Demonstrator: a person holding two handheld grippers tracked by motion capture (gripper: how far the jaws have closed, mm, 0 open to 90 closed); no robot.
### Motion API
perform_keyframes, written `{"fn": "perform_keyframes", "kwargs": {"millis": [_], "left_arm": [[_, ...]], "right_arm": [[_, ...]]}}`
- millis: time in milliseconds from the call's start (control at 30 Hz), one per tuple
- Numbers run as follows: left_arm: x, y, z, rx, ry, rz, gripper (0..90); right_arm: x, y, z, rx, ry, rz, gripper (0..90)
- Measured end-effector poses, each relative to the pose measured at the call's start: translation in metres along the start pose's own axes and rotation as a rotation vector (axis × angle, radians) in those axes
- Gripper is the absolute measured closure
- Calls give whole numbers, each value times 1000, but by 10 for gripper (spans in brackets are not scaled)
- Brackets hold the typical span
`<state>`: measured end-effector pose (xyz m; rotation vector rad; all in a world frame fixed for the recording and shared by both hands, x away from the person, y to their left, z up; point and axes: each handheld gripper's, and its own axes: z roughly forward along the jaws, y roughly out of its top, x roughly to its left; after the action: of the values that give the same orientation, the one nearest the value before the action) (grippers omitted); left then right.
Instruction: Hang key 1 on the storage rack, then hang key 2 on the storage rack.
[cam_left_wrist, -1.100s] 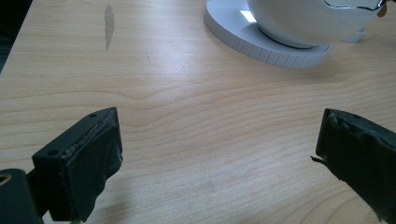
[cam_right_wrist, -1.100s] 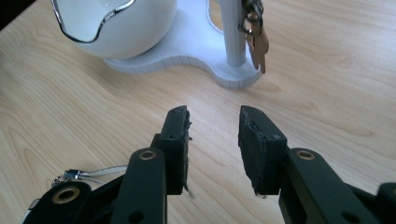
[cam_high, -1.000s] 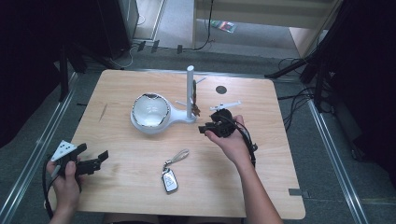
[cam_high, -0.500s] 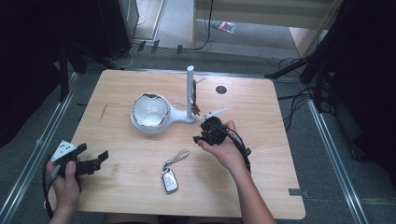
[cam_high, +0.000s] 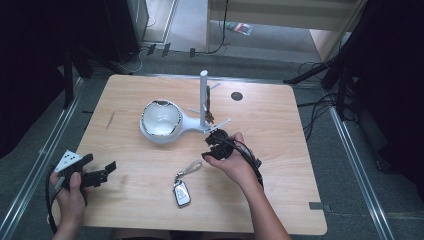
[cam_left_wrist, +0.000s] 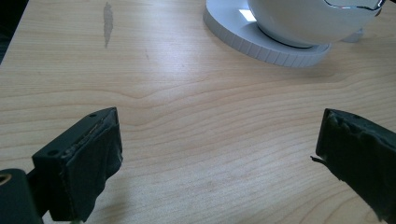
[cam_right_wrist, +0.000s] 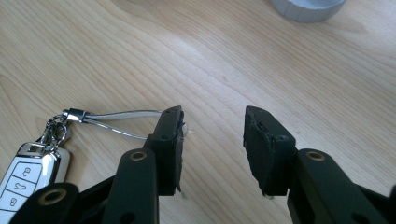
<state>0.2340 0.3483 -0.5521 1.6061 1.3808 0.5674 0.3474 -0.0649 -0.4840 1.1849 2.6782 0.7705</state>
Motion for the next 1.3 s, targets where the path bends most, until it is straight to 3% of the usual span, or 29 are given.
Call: {"fn": "perform_keyframes", "kwargs": {"millis": [667, 1067, 1300], "left_arm": [[1, 0, -1, -3, -3, -3, 9], [0, 0, 0, 0, 0, 1, 9], [0, 0, 0, 1, -2, 0, 9]], "right_arm": [[20, 0, 21, 78, -1, -24, 601], [19, 1, 23, 53, 22, 33, 646], [22, 1, 30, 78, -4, 41, 689]]}}
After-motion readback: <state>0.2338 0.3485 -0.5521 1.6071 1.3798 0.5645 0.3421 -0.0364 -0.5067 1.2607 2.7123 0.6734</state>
